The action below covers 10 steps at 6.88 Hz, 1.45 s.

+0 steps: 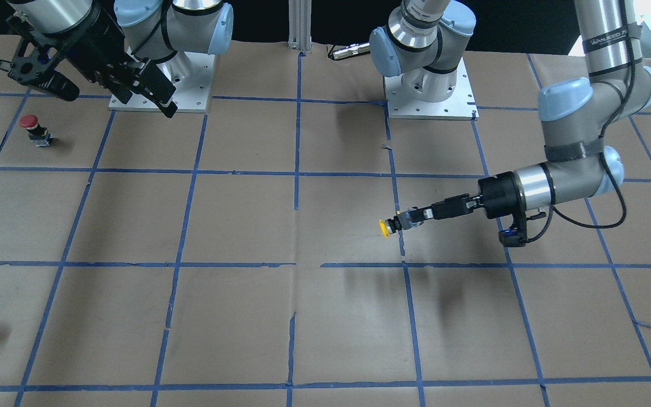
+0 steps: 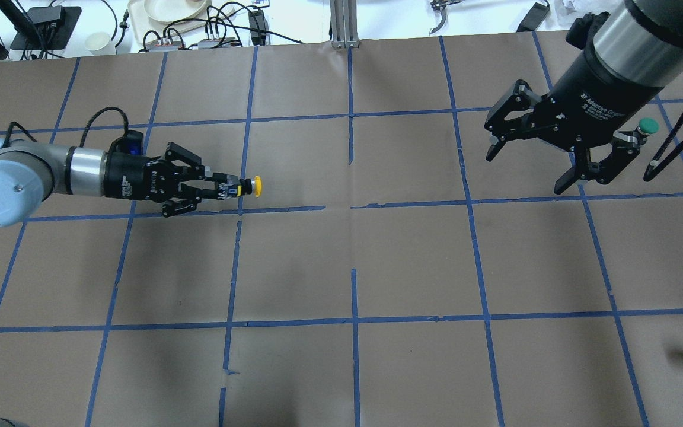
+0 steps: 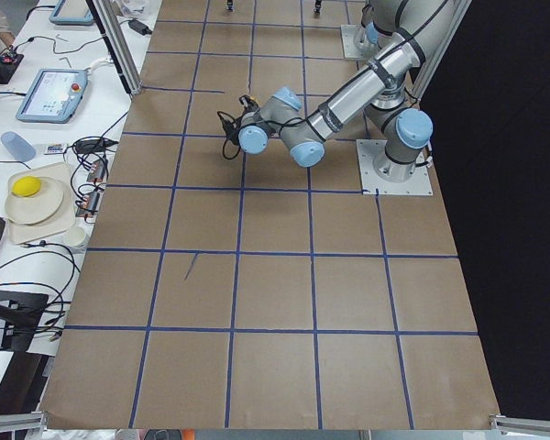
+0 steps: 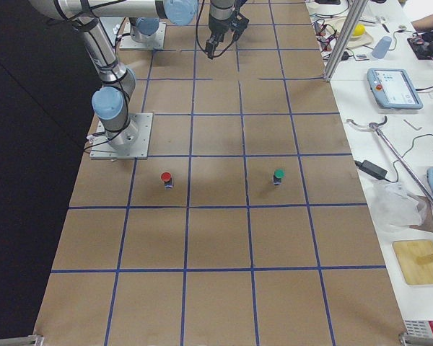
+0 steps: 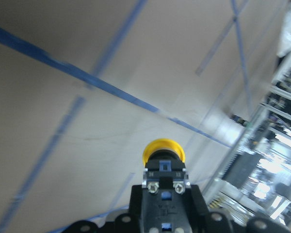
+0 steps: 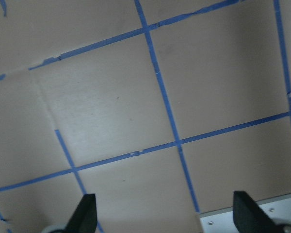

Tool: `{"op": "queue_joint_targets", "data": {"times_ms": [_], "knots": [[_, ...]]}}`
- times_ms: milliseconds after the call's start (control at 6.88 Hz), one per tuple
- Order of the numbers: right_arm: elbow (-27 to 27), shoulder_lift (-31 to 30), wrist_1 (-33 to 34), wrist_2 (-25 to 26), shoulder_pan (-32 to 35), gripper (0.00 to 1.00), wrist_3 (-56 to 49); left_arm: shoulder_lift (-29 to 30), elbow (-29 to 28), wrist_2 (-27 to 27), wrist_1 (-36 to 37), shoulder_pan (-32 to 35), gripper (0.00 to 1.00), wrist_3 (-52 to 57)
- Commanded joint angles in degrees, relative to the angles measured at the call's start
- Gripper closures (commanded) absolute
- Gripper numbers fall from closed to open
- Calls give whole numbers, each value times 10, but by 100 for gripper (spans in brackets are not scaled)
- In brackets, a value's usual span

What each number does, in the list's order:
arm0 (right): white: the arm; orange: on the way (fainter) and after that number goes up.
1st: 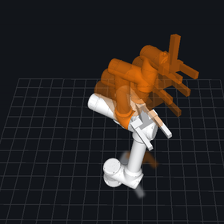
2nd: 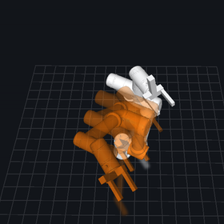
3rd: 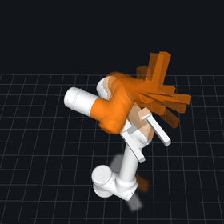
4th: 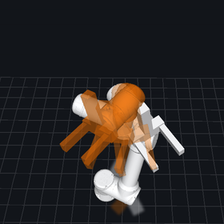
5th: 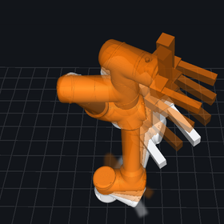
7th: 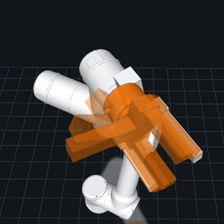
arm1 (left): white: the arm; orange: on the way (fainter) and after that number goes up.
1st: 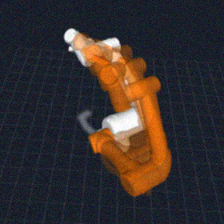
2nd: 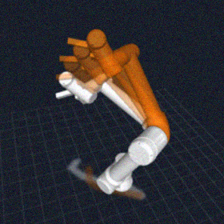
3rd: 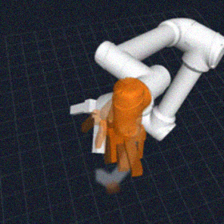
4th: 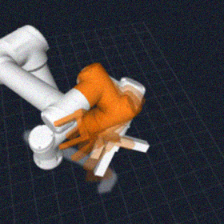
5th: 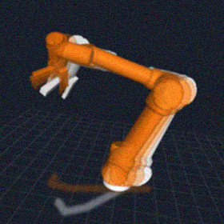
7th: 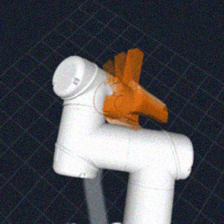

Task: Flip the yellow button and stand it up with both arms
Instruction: 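Carry the button toward the right gripper while the right gripper approaches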

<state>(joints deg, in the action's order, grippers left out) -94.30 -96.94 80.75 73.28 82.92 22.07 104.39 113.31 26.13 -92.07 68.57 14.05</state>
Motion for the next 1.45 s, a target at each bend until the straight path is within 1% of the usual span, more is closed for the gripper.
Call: {"op": "queue_joint_targets", "data": {"times_ms": [0,145,291,436,581,726,872,1308], "knots": [[-2,1,2,-122,-19,0,116,-8,12,-222,-2,134,81,-8],[-3,2,9,-158,-19,0,137,5,11,-306,8,195,82,-3],[-2,11,21,-161,-19,0,136,0,9,-418,8,250,82,-6],[1,22,37,-162,-23,0,136,-2,7,-499,14,292,82,-5],[3,23,42,-205,-26,0,140,-8,4,-557,16,312,82,-4],[5,23,40,-219,-41,0,144,-5,4,-566,17,314,82,-2],[10,19,37,-217,-48,0,144,-6,3,-566,17,315,82,-2],[44,18,33,-227,-49,0,149,-5,2,-565,18,315,82,-2]]}}
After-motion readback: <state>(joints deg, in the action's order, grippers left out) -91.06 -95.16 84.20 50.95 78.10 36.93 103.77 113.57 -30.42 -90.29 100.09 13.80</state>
